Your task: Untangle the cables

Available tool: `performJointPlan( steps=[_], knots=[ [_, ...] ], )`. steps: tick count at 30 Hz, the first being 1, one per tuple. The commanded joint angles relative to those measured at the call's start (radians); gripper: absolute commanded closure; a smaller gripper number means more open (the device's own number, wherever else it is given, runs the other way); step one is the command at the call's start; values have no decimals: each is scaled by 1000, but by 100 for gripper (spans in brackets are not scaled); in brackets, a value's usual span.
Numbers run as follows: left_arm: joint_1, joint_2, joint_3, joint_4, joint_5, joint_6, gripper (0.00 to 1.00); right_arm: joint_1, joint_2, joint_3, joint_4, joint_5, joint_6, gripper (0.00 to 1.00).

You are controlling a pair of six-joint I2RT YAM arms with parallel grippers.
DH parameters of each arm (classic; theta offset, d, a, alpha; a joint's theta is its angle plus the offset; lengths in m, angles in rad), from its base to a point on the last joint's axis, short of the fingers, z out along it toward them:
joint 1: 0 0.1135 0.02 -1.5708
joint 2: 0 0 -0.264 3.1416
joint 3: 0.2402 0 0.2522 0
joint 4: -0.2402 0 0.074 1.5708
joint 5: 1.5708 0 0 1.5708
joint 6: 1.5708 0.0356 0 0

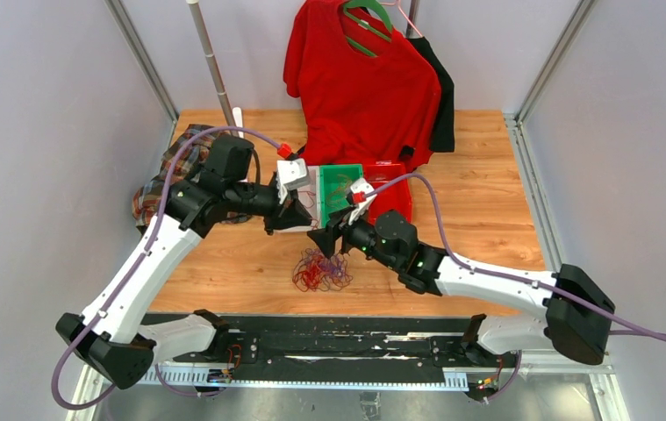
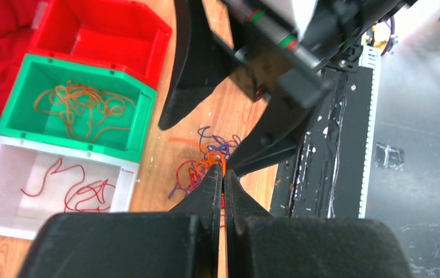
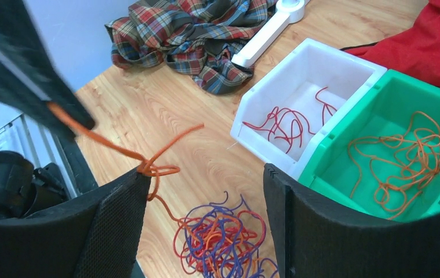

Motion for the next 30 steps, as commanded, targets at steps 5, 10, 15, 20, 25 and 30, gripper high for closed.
performJointPlan(
  steps=[5,10,15,20,25,30],
  knots=[
    [-6,-24,196,-47,38,-39,99,13,114,17,136,48,5,34],
    [-7,-9,355,-54,25,-83,99,13,176,-75,231,57,50,37],
    [-6,19,508,-57,32,-149,100,12,223,-155,296,88,90,39],
    [-6,30,623,-54,24,-175,99,12,234,-226,334,121,117,45],
    [-7,53,740,-55,-20,-169,99,12,221,-315,356,141,146,47],
    [-7,141,977,-54,-110,-163,99,12,206,-404,362,150,190,45]
  ],
)
